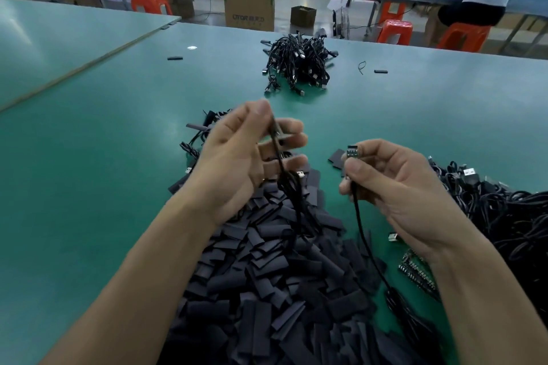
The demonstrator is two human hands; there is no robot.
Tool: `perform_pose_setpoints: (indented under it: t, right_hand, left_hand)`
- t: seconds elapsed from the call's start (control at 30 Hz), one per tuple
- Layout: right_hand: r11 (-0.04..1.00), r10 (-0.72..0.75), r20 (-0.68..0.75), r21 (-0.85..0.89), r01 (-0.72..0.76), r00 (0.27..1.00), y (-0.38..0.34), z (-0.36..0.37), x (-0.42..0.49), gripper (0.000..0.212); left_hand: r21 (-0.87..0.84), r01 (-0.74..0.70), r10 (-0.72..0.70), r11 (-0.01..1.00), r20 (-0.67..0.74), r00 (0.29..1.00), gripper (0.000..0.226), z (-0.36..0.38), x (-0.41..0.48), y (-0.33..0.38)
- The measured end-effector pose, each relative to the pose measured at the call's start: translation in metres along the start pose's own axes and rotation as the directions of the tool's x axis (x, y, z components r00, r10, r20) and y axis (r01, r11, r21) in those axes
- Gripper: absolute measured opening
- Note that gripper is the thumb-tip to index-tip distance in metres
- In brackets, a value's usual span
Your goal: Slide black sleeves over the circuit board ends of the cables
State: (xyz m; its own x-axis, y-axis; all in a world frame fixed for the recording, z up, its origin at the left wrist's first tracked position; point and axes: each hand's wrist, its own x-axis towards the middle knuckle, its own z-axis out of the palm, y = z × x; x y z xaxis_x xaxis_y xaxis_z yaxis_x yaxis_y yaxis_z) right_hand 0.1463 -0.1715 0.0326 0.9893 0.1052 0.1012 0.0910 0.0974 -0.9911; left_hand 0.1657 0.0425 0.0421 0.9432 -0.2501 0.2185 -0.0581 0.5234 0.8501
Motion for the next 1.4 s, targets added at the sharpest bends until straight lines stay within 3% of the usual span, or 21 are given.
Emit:
perform_pose_setpoints:
  t: [0.07, 0.13, 0.17, 0.23, 0.33, 0.4, 0.57, 0.7, 0.77, 0.8, 0.87, 0.97, 1.1, 1.2, 1.4]
  right_hand:
    - [0.931, -0.013, -0.01, -0.365, 0.009, 1.0, 0.002, -0.002, 0.0, 0.009]
    - [0.767, 0.085, 0.125, -0.641, 0.015, 0.988, 0.006, 0.005, -0.002, 0.006]
    - [0.701, 0.159, 0.181, -0.713, 0.018, 0.971, 0.009, 0.011, -0.004, 0.017]
    - [0.626, 0.238, 0.175, -0.78, -0.013, 0.955, 0.017, 0.023, -0.006, 0.039]
    - [0.55, 0.096, 0.033, -0.835, -0.025, 0.995, 0.028, 0.034, 0.001, 0.03]
    - [0.475, 0.056, 0.006, -0.88, -0.021, 0.998, 0.035, 0.041, 0.009, 0.02]
    - [0.286, 0.083, -0.073, -0.953, -0.094, 0.994, 0.055, 0.058, 0.027, 0.03]
    - [0.345, 0.079, -0.112, -0.929, -0.132, 0.991, 0.057, 0.056, 0.028, 0.024]
    - [0.397, 0.076, -0.119, -0.907, -0.139, 0.99, 0.055, 0.053, 0.027, 0.012]
    - [0.445, 0.085, -0.119, -0.884, -0.145, 0.989, 0.055, 0.05, 0.027, 0.007]
    - [0.556, 0.092, -0.119, -0.818, -0.15, 0.989, 0.052, 0.043, 0.026, 0.02]
    - [0.68, -0.023, -0.129, -0.729, -0.079, 0.991, 0.042, 0.032, 0.024, 0.023]
    - [0.875, -0.175, -0.161, -0.478, 0.079, 0.971, 0.019, 0.02, 0.012, 0.019]
    - [0.884, -0.296, -0.181, -0.425, 0.197, 0.938, 0.002, 0.014, 0.005, 0.027]
    - [0.837, -0.377, -0.109, -0.465, 0.288, 0.92, -0.007, 0.014, 0.005, 0.026]
  left_hand:
    - [-0.028, -0.084, 0.08, 0.996, -0.122, 0.989, 0.02, -0.001, 0.001, 0.005]
    - [0.173, -0.156, 0.195, 0.972, -0.235, 0.952, 0.02, -0.001, 0.001, 0.006]
    - [0.311, -0.171, 0.26, 0.935, -0.271, 0.927, 0.02, 0.0, 0.002, 0.007]
    - [0.525, -0.18, 0.371, 0.832, -0.285, 0.884, 0.017, 0.0, 0.001, 0.007]
    - [0.711, -0.156, 0.447, 0.686, -0.243, 0.861, 0.022, -0.002, 0.001, 0.004]
    - [0.769, -0.131, 0.448, 0.626, -0.218, 0.867, 0.026, -0.003, 0.003, 0.001]
    - [0.841, -0.071, 0.392, 0.537, -0.174, 0.903, 0.038, -0.004, 0.006, -0.002]
    - [0.837, -0.075, 0.35, 0.542, -0.143, 0.926, 0.039, -0.002, 0.004, -0.001]
    - [0.813, -0.069, 0.328, 0.578, -0.155, 0.932, 0.025, -0.003, 0.005, -0.002]
    - [0.798, -0.067, 0.321, 0.6, -0.164, 0.933, 0.019, -0.003, 0.005, -0.002]
    - [0.792, -0.071, 0.317, 0.606, -0.159, 0.935, 0.02, -0.004, 0.004, -0.003]
    - [0.82, -0.072, 0.316, 0.567, -0.136, 0.939, 0.022, -0.003, 0.002, -0.004]
    - [0.874, -0.041, 0.296, 0.485, -0.119, 0.948, 0.012, -0.003, 0.0, -0.006]
    - [0.888, -0.034, 0.27, 0.458, -0.103, 0.957, 0.009, -0.003, -0.001, -0.008]
    - [0.831, -0.098, 0.258, 0.547, -0.056, 0.964, 0.008, 0.004, -0.002, -0.009]
